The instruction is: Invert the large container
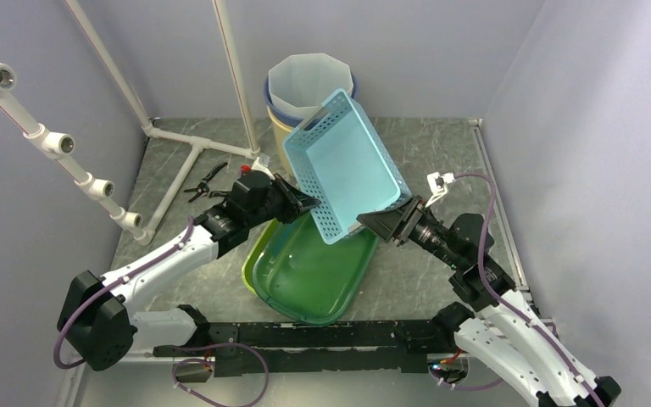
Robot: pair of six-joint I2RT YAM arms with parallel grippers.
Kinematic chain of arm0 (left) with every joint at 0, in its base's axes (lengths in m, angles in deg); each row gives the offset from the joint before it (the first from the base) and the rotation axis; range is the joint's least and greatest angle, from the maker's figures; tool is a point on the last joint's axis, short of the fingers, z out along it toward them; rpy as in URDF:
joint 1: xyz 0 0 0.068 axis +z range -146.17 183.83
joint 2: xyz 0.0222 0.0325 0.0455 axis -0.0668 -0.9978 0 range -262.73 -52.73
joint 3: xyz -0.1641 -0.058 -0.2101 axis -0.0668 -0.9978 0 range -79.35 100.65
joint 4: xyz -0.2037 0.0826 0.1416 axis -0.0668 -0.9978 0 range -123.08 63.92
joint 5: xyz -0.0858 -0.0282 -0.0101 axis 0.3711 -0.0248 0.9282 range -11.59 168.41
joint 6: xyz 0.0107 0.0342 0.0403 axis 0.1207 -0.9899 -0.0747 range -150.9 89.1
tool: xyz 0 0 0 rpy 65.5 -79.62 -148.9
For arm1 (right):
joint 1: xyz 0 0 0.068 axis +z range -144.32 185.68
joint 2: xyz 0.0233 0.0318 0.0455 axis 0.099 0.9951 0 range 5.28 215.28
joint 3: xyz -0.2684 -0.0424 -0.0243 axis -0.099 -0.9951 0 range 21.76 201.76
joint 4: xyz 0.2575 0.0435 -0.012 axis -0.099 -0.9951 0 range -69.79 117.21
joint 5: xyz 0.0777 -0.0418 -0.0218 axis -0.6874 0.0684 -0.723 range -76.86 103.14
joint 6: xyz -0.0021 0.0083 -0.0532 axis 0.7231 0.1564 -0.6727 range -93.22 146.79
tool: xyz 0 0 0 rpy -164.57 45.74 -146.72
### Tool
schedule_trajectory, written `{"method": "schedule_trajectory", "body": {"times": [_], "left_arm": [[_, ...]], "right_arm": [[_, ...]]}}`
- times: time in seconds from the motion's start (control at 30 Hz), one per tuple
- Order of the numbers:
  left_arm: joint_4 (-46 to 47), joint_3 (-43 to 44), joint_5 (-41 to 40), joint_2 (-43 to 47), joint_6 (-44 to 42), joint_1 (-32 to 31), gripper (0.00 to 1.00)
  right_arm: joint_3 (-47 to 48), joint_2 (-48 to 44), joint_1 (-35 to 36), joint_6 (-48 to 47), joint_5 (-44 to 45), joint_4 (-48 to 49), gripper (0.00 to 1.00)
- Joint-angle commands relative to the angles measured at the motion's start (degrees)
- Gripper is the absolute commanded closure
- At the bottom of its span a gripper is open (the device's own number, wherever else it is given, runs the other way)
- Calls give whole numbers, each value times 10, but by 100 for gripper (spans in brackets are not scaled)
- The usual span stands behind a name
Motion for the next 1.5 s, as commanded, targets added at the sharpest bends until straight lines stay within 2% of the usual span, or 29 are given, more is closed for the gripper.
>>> {"method": "schedule_trajectory", "body": {"times": [0.0,0.37,0.47,0.57,0.63,0.87,1.0,1.17,1.37,1.4,1.47], "left_arm": [[96,-1,20,-8,25,-11,97],[108,-13,27,-13,36,-13,97],[103,-9,29,-17,34,-16,97],[113,-12,30,-22,38,-22,97],[121,-15,33,-25,39,-27,97],[111,-5,34,-31,30,-32,97],[104,1,26,-26,23,-32,97],[66,29,38,-33,5,-32,98],[74,40,50,-50,-3,-33,97],[74,42,53,-53,-4,-33,96],[75,47,60,-60,-7,-33,85]], "right_arm": [[0,18,1,20,22,76,39],[15,30,1,7,30,80,57],[11,33,1,12,35,89,57],[25,45,1,2,43,75,50],[35,48,1,-10,55,57,51],[54,50,1,-37,61,25,76],[44,37,1,-34,75,24,100],[39,27,1,-38,86,19,100],[52,21,1,-68,98,-13,100],[51,19,1,-70,101,-12,100],[50,15,1,-75,114,-15,100]]}}
